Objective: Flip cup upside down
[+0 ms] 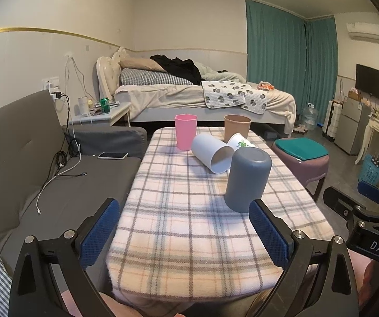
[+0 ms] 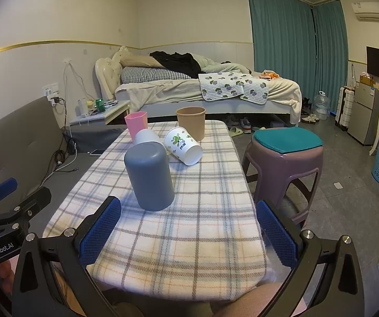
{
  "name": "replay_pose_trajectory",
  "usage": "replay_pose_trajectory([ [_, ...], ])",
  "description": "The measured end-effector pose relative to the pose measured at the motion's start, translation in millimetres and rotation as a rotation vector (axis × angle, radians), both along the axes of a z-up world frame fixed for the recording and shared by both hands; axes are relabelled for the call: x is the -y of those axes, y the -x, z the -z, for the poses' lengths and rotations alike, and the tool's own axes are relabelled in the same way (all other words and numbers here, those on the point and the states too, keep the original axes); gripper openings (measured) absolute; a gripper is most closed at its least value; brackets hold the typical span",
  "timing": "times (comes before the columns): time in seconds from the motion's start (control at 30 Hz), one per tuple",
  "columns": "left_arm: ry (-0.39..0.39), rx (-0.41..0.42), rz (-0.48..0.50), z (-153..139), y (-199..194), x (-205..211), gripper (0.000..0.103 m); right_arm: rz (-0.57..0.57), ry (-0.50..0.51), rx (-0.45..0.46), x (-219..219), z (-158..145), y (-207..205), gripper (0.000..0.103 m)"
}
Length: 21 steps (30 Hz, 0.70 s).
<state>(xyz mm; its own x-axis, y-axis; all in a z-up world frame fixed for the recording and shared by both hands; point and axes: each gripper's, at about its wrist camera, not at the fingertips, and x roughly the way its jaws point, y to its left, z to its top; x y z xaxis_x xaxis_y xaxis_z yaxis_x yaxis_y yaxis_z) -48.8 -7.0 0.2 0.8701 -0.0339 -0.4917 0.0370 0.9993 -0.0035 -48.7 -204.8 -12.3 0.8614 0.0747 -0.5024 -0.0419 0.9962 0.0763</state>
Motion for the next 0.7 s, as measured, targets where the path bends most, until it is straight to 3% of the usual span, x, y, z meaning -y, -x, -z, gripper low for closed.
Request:
replay_pose_trajectory([
  [0.7, 0.009, -0.003, 0.009, 2.5, 2.0, 1.7, 0.102, -0.003, 0.002, -0.003, -2.0, 1.3, -0.1, 0.103],
])
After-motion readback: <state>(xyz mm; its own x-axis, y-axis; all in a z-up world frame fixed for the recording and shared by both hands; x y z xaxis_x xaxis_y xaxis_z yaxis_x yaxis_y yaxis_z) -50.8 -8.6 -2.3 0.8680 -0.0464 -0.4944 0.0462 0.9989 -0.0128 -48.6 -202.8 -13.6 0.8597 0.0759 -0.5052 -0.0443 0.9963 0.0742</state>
